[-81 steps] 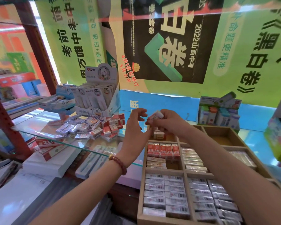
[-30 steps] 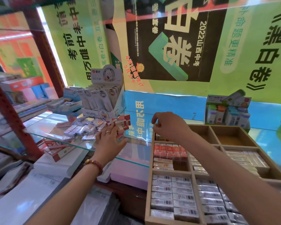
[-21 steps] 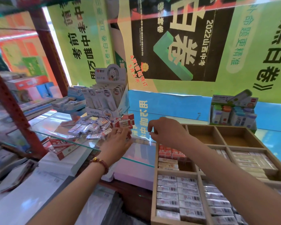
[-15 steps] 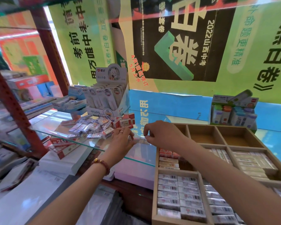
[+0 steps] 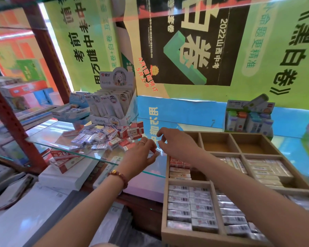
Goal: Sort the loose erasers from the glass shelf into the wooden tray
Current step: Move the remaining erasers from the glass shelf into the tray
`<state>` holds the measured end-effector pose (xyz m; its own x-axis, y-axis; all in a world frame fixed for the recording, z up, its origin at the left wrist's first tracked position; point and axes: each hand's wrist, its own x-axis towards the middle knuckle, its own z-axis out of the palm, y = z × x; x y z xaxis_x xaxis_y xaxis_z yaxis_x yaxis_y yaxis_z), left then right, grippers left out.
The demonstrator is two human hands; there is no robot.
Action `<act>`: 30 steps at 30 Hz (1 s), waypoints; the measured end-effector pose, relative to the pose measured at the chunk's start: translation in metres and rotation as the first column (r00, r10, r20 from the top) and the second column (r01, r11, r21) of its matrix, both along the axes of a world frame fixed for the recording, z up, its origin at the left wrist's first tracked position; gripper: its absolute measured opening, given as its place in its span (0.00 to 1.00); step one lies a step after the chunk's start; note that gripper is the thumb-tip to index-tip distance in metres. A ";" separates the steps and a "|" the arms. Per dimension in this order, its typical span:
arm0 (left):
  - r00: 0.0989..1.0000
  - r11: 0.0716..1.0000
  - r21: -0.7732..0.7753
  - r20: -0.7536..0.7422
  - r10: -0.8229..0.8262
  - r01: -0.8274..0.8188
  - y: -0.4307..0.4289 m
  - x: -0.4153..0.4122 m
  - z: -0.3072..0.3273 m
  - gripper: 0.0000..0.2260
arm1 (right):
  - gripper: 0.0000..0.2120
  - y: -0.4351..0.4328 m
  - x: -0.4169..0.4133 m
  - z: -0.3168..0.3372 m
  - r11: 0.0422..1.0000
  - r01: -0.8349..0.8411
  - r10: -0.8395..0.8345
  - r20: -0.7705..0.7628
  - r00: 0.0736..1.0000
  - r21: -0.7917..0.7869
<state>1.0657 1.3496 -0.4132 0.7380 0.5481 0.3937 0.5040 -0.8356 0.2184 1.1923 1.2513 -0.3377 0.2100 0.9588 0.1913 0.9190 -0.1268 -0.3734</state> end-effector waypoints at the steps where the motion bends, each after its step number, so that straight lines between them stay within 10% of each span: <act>1: 1.000 1.000 -0.003 -0.006 0.001 -0.001 -0.002 0.000 0.003 0.11 | 0.14 -0.001 0.003 -0.001 1.000 0.003 -0.003 0.013 1.000 0.007; 9: 0.906 0.997 0.047 0.418 -0.073 0.059 -0.024 0.017 0.035 0.07 | 0.15 -0.002 0.020 0.018 0.996 -0.024 -0.005 -0.303 0.953 -0.091; 13: 0.881 0.989 0.107 0.451 -0.143 0.106 -0.035 0.038 0.072 0.10 | 0.14 -0.020 0.038 0.043 0.999 -0.054 0.030 -0.781 0.624 -0.004; 16: 0.812 0.966 -0.135 0.574 -0.105 0.220 -0.050 0.050 0.088 0.21 | 0.10 -0.024 0.054 0.049 0.998 0.024 0.023 -0.758 0.652 0.051; 19: 0.744 0.774 -0.563 0.641 0.188 0.290 -0.061 0.057 0.093 0.16 | 0.08 -0.024 0.058 0.050 0.993 0.093 0.000 -0.765 0.644 0.078; 22: 0.669 0.288 -0.848 0.528 0.523 0.444 -0.064 0.055 0.088 0.20 | 0.11 -0.028 0.054 0.050 0.994 0.019 0.069 -0.748 0.660 0.108; 30: 0.628 0.051 -0.854 0.421 0.654 0.519 -0.063 0.061 0.083 0.18 | 0.09 -0.029 0.046 0.044 0.967 -0.192 0.246 -0.420 0.874 0.168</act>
<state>1.1266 1.2868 -0.3305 0.5195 0.8079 -0.2783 -0.2433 0.4520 0.8582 1.2380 1.2226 -0.2941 0.0849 0.9661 0.2438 0.6602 0.1287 -0.7400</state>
